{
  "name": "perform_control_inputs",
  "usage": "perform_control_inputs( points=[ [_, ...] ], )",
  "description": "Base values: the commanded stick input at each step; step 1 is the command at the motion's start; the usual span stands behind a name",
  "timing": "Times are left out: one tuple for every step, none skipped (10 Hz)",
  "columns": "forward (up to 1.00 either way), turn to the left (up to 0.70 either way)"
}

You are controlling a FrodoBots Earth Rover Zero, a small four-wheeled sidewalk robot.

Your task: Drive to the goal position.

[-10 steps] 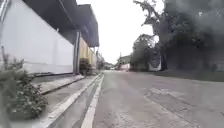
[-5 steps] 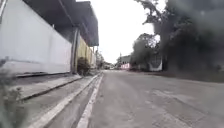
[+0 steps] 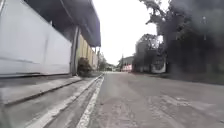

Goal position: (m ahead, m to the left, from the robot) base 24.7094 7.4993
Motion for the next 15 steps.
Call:
perform_control_inputs(
  points=[
    [0.70,-0.20],
    [0.70,-0.09],
    [0.70,0.00],
    [0.70,0.00],
    [0.70,0.00],
    [0.70,0.00],
    [0.70,0.00],
    [0.70,0.00],
    [0.70,0.00],
    [0.70,0.00],
    [0.70,0.00],
    [0.70,0.00],
    [0.70,0.00],
    [0.70,0.00],
    [0.70,0.00]
  ],
)
